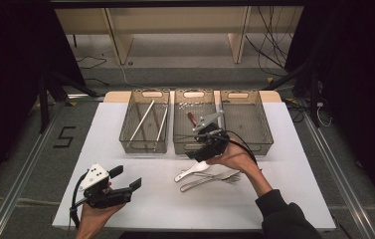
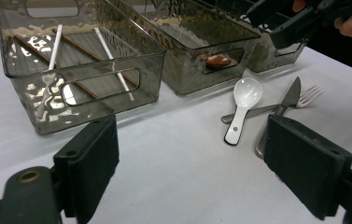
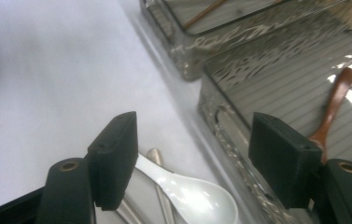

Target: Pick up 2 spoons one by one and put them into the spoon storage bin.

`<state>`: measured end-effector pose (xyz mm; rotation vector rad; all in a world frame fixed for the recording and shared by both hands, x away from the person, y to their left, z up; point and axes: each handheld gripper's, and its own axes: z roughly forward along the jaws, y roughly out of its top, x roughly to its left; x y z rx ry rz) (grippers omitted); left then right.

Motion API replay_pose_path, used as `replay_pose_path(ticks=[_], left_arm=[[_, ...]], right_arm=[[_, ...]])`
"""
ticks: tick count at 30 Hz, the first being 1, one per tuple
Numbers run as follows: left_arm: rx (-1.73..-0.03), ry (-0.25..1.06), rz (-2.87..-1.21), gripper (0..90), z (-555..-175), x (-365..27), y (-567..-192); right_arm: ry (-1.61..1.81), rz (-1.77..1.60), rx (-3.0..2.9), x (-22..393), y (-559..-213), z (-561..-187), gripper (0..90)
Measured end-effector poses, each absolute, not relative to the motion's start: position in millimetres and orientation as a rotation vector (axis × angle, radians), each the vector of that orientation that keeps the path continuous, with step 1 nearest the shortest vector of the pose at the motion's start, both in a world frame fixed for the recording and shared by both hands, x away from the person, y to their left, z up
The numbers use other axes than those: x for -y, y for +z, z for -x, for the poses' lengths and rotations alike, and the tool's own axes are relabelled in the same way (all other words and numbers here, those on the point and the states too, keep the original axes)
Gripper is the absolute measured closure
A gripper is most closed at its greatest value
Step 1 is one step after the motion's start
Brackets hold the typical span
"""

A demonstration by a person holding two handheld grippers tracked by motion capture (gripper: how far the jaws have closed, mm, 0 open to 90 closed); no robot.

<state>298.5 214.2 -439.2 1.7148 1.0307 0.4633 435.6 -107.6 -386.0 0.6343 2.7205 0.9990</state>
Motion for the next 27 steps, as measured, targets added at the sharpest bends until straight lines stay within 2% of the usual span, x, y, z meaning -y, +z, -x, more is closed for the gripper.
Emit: replay_pose_path(ticks=[11, 27], left_arm=[[-1.032, 0.463, -1.713, 18.0, -299, -215, -439], [-1.03, 0.464, -1.714, 18.0, -298, -214, -439]], right_arm=[[0.921, -0.568, -2.787, 92, -412, -426, 32.8], [0.785, -0.435, -2.867, 74, -432, -421, 33.7]])
